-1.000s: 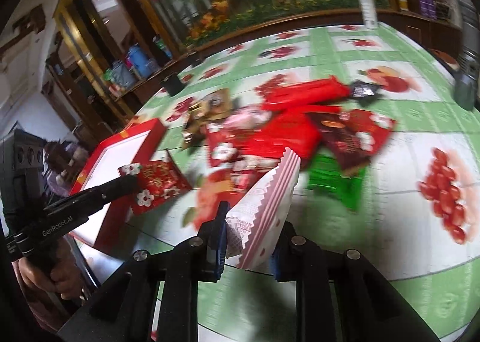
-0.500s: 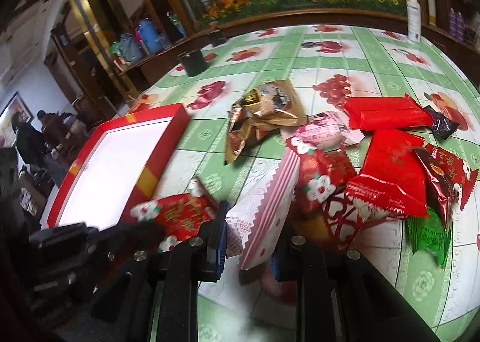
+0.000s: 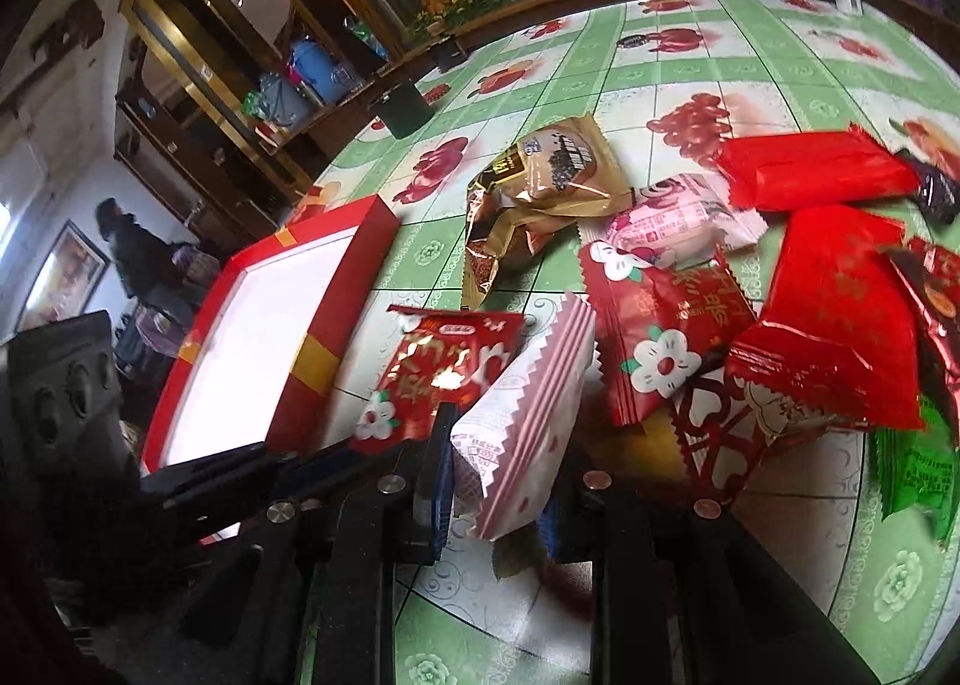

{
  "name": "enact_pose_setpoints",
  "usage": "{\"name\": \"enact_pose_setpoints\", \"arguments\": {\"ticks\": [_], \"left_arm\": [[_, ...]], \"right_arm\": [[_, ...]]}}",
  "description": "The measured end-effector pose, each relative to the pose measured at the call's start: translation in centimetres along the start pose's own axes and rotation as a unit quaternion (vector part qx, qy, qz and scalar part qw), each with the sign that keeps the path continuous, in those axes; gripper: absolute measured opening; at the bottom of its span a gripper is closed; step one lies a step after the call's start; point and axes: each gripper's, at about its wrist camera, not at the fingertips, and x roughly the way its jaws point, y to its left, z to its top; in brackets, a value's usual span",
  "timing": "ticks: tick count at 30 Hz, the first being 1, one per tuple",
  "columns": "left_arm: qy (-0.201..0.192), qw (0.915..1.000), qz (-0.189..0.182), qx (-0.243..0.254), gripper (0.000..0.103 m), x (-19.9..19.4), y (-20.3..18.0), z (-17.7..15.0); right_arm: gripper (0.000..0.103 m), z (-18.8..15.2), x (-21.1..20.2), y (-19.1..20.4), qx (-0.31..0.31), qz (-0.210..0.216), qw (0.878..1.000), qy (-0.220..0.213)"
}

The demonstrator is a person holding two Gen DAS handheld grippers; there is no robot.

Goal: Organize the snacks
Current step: 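Carry both held packets toward the red-rimmed white tray, then lower the packets into the tray and open both tools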

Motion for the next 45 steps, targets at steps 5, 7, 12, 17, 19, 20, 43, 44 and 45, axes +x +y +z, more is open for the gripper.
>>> {"name": "enact_pose_setpoints", "arguments": {"ticks": [5,7,12,17,19,20,43,44,45], "left_arm": [[-0.022,0.9996,0.013,0.009,0.0,-0.8,-0.4,0.0],[-0.025,0.9995,0.016,0.007,0.0,-1.1,-0.2,0.0],[-0.05,0.9986,0.015,-0.013,0.0,-3.1,0.7,0.3],[-0.081,0.996,0.02,-0.033,0.0,-5.9,1.9,0.3],[-0.092,0.9945,0.025,-0.043,0.0,-7.0,2.6,0.2],[-0.102,0.9931,0.031,-0.049,0.0,-7.8,3.2,0.2],[-0.112,0.9738,0.119,-0.158,0.0,-11.4,12.9,-4.1],[-0.109,0.9734,0.12,-0.161,0.0,-11.3,13.0,-4.2],[-0.107,0.9732,0.121,-0.164,0.0,-11.3,13.1,-4.3]], "right_arm": [[0.023,-0.1,-0.1,-0.6,0.017,0.013,1.0,-0.004],[0.023,-0.1,-0.3,-0.5,0.016,0.01,1.0,-0.007],[0.023,-0.1,-1.2,0.1,0.007,0.006,0.999,-0.035],[0.023,0.0,-1.5,2.7,-0.024,0.007,0.998,-0.056],[0.023,0.1,-1.4,4.0,-0.035,0.015,0.998,-0.058],[0.023,0.3,-1.3,4.8,-0.042,0.017,0.997,-0.06],[0.026,-2.1,6.1,17.9,-0.153,0.08,0.985,0.026],[0.026,-2.1,6.3,17.8,-0.151,0.081,0.985,0.034],[0.027,-2.1,6.5,17.6,-0.147,0.082,0.985,0.046]]}}
